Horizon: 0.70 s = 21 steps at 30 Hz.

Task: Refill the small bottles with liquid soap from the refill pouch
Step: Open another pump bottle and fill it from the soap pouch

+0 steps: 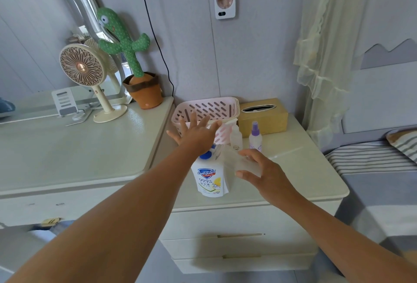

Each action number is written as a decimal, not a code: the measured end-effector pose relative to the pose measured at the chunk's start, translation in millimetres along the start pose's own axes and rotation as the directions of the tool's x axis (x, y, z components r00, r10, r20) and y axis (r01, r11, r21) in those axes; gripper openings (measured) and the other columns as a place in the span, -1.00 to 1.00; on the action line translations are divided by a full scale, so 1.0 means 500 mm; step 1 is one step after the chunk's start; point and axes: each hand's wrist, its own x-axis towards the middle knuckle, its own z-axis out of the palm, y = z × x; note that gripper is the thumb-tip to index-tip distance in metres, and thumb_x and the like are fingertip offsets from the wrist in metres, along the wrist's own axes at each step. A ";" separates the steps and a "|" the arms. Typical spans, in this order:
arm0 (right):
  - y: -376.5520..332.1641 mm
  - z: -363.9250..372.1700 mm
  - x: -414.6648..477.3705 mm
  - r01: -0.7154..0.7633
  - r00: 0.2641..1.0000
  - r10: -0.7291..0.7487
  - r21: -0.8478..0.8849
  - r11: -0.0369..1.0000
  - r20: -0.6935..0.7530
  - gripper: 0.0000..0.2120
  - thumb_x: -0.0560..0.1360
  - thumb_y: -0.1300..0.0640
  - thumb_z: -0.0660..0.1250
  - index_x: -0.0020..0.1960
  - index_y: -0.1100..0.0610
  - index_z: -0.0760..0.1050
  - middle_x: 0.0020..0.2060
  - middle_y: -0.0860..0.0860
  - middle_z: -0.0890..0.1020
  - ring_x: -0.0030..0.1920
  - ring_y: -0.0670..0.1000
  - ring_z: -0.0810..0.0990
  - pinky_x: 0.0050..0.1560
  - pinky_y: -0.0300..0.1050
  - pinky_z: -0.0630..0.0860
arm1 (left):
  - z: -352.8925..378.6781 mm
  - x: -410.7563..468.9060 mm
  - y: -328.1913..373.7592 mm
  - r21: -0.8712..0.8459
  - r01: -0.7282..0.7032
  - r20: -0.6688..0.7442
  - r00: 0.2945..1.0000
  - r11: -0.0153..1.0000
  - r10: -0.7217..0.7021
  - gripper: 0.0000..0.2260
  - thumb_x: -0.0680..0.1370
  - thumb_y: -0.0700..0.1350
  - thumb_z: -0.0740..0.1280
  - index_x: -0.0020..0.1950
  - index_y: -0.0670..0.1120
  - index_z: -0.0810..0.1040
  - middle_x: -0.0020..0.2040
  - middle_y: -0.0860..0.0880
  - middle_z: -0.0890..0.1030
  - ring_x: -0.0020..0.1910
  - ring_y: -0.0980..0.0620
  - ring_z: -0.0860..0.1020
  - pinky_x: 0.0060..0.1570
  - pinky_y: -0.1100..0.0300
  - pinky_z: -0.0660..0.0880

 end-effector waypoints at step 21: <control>-0.007 -0.015 0.008 0.010 1.000 -0.010 0.019 1.000 -0.007 -0.62 0.49 -0.01 0.37 0.27 -0.10 0.37 0.03 -0.37 0.41 0.07 -0.33 0.40 -0.09 -0.64 0.27 | -0.021 0.006 0.010 0.067 -0.036 -0.045 0.998 0.997 0.039 -0.46 0.58 0.33 -0.17 0.55 0.22 -0.07 0.56 0.04 -0.27 0.50 -0.13 -0.35 0.30 -0.41 -0.35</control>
